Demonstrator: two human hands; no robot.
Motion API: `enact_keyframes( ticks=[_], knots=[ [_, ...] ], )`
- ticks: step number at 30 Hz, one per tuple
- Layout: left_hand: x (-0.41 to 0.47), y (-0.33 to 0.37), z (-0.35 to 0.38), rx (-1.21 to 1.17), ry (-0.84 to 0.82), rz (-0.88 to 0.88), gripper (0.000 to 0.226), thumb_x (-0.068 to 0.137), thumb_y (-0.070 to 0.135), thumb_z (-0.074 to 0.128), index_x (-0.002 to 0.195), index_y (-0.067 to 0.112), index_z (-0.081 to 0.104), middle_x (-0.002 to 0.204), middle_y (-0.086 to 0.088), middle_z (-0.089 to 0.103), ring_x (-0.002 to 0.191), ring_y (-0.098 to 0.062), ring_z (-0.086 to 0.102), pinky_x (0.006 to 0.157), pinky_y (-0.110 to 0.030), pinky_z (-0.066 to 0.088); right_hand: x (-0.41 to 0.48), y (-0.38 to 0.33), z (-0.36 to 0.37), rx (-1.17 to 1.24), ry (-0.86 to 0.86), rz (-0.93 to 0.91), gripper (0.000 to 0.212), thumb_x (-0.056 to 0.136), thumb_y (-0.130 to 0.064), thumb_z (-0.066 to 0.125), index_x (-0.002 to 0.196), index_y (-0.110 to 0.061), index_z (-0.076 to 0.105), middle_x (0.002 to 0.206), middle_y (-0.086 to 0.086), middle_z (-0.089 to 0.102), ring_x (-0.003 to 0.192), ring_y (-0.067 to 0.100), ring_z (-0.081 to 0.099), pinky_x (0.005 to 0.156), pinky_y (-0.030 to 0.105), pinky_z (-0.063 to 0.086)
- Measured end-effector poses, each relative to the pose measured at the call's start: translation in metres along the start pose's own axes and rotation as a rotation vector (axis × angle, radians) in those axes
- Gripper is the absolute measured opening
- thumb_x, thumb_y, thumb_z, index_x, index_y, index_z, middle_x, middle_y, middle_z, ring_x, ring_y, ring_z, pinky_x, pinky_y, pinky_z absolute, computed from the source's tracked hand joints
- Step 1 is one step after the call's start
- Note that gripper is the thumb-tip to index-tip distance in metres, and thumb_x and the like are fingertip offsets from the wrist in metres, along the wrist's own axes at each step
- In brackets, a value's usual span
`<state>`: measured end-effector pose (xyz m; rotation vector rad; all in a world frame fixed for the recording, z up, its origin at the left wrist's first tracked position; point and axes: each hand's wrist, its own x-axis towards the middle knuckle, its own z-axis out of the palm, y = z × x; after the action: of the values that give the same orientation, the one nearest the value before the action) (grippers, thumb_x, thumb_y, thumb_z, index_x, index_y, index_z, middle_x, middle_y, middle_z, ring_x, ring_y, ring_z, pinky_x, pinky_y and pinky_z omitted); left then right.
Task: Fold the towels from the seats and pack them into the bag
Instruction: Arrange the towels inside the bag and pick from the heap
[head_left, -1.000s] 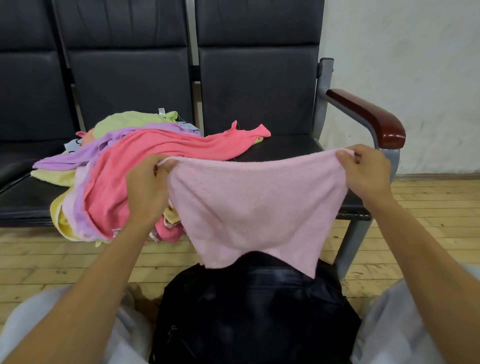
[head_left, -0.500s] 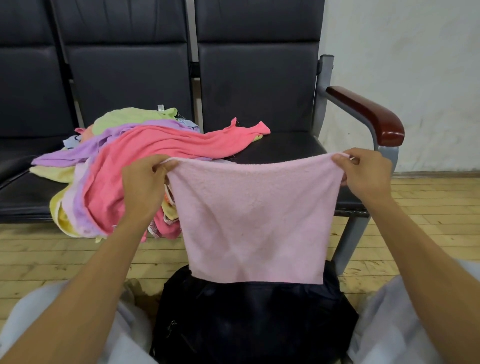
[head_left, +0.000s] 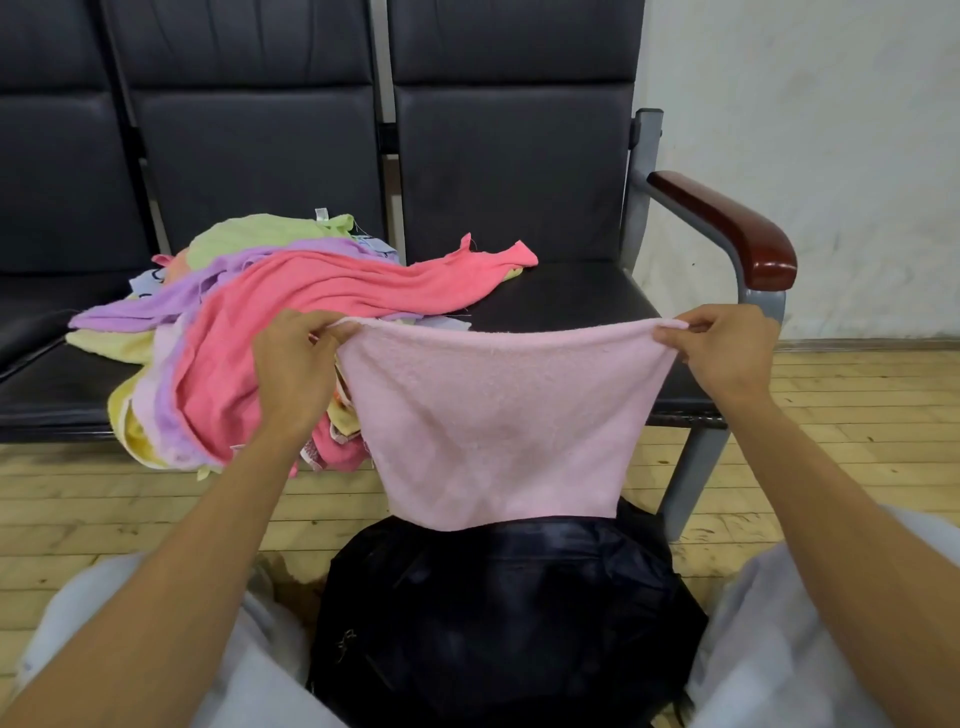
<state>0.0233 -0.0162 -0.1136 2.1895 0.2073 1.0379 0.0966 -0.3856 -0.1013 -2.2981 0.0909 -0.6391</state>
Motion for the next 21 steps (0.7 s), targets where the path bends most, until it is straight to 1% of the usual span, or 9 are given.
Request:
enact_keyframes(
  ticks=[2,4,6,7,10,12,14,18,21],
  knots=[
    [0.002,0.003,0.002,0.001,-0.011,-0.022,0.016,0.088,0.018,0.066,0.098,0.011,0.076,0.089,0.002,0.067,0.083,-0.017,0.055,0.080,-0.031,0.040,0.002,0.000,-0.001,0.030,0.028,0.015,0.028,0.085,-0.025,0.074,0.105,-0.006,0.074,0.096,0.011,0.073,0.075,0.017,0.060,0.079,0.025,0.046],
    [0.006,0.009,0.006,-0.065,-0.050,-0.076,0.011,0.090,0.019,0.064,0.093,0.015,0.075,0.082,0.001,0.069,0.065,-0.016,0.061,0.074,-0.027,0.046,0.007,0.000,0.000,0.072,0.070,0.026,0.025,0.086,-0.025,0.073,0.104,-0.008,0.074,0.097,0.010,0.072,0.076,0.018,0.062,0.078,0.023,0.047],
    [0.013,0.018,0.013,-0.108,-0.108,-0.111,0.010,0.093,0.018,0.061,0.088,0.014,0.068,0.070,0.000,0.065,0.042,-0.010,0.058,0.056,-0.018,0.048,0.014,-0.001,0.001,0.127,0.111,0.016,0.017,0.091,-0.024,0.068,0.103,-0.012,0.069,0.098,0.008,0.070,0.075,0.021,0.065,0.073,0.021,0.049],
    [0.017,0.023,0.017,-0.129,-0.141,-0.125,0.013,0.095,0.018,0.058,0.089,0.009,0.066,0.068,-0.003,0.064,0.038,-0.011,0.058,0.049,-0.021,0.049,0.018,-0.001,0.003,0.168,0.119,0.011,0.013,0.094,-0.024,0.064,0.102,-0.014,0.064,0.097,0.007,0.067,0.075,0.023,0.067,0.068,0.022,0.051],
    [0.035,0.039,0.034,-0.255,-0.239,-0.240,0.015,0.099,0.016,0.052,0.095,0.004,0.058,0.072,-0.010,0.062,0.045,-0.021,0.066,0.050,-0.038,0.055,0.034,-0.003,0.007,0.223,0.103,0.038,0.014,0.100,-0.025,0.053,0.109,-0.016,0.049,0.091,0.002,0.059,0.078,0.027,0.068,0.068,0.030,0.057],
    [0.050,0.045,0.049,-0.329,-0.290,-0.311,0.013,0.101,0.014,0.048,0.098,0.003,0.054,0.071,-0.011,0.059,0.048,-0.021,0.068,0.051,-0.035,0.057,0.047,-0.002,0.011,0.206,0.104,0.021,0.010,0.101,-0.026,0.050,0.107,-0.019,0.045,0.085,-0.002,0.056,0.080,0.027,0.068,0.074,0.039,0.059],
    [0.064,0.047,0.066,-0.356,-0.317,-0.337,0.012,0.102,0.013,0.046,0.099,0.004,0.052,0.074,-0.015,0.059,0.047,-0.017,0.067,0.048,-0.029,0.056,0.063,0.000,0.016,0.162,0.111,-0.021,0.013,0.103,-0.026,0.046,0.109,-0.017,0.053,0.090,0.002,0.061,0.084,0.028,0.068,0.081,0.044,0.058],
    [0.088,0.039,0.102,-0.380,-0.307,-0.396,0.013,0.102,0.016,0.044,0.098,0.006,0.050,0.081,-0.024,0.064,0.047,-0.014,0.067,0.037,-0.020,0.048,0.095,0.010,0.031,0.088,0.110,-0.077,0.025,0.102,-0.021,0.043,0.109,-0.010,0.065,0.095,0.009,0.066,0.084,0.021,0.060,0.084,0.029,0.048],
    [0.106,0.027,0.131,-0.384,-0.294,-0.404,0.015,0.102,0.017,0.046,0.089,0.011,0.051,0.084,-0.020,0.066,0.057,-0.018,0.071,0.052,-0.027,0.059,0.118,0.010,0.045,0.045,0.106,-0.067,0.027,0.101,-0.016,0.045,0.113,-0.005,0.066,0.105,0.016,0.068,0.092,0.027,0.060,0.082,0.028,0.041]
  ],
)
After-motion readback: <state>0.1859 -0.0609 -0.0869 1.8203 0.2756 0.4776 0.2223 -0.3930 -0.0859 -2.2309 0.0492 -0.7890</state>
